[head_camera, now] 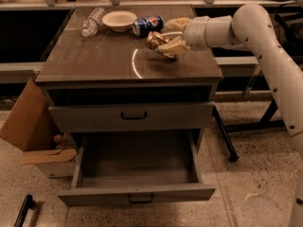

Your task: Pick orange can from middle drawer and place on counter

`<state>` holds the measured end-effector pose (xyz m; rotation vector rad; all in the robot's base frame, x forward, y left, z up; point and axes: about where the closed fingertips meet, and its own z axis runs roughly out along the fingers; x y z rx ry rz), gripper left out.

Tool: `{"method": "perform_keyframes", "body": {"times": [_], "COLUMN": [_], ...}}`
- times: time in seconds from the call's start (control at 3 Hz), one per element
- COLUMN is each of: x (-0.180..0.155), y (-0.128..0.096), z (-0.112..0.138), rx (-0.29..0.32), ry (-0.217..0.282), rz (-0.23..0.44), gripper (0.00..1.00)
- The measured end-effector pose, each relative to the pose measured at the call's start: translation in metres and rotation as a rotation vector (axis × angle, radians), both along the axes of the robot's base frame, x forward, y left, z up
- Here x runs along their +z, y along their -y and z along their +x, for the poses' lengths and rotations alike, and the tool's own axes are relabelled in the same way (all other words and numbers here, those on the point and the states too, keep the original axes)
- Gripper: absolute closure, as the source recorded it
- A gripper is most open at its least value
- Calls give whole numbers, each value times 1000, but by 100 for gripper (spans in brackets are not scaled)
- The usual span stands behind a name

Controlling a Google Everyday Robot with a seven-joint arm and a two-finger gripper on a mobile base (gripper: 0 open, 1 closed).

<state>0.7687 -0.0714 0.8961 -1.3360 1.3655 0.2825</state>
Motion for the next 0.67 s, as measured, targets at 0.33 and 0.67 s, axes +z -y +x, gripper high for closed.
{"method": "perform_keyframes", "body": {"times": [0.33,0.67], "x": [-2,7], "y": [0,13], "z": [1,-4], "rx": [1,-19], "ry": [-8,5], "rz": [-2,8], "gripper": [0,0]}}
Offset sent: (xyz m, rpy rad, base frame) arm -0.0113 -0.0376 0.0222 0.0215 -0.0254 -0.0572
